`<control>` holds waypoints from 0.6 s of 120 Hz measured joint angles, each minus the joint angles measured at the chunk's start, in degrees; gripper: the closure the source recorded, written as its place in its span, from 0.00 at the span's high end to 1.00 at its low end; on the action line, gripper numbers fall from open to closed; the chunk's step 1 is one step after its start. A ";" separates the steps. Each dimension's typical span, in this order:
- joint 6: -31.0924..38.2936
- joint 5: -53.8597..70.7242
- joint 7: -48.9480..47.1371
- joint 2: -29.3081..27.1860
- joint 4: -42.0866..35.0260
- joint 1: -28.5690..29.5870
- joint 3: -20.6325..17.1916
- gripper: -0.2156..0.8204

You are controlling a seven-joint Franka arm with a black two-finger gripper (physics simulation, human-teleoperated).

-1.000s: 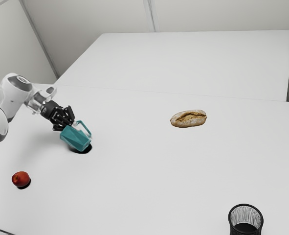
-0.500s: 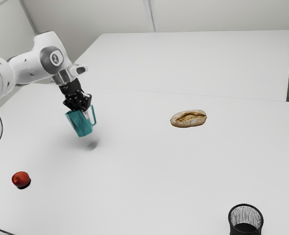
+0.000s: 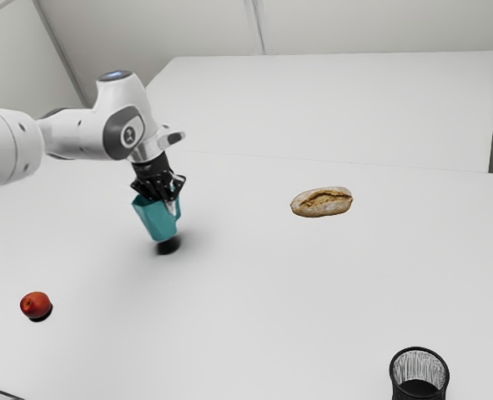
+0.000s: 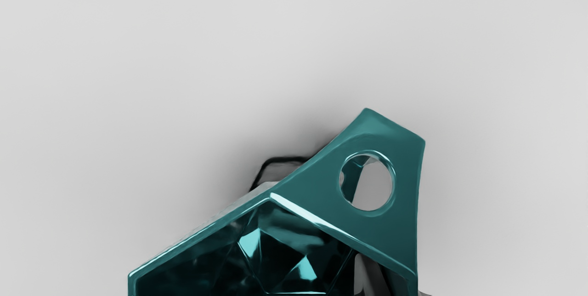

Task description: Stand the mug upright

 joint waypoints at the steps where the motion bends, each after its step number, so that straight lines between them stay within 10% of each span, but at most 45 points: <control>1: 0.16 0.09 -0.23 0.06 -0.02 -0.01 -0.08 0.03; 51: 3.64 2.07 -8.37 4.05 -0.16 -0.36 -0.59 0.03; 72: 3.88 3.83 -10.05 3.78 0.34 -0.40 -1.01 0.40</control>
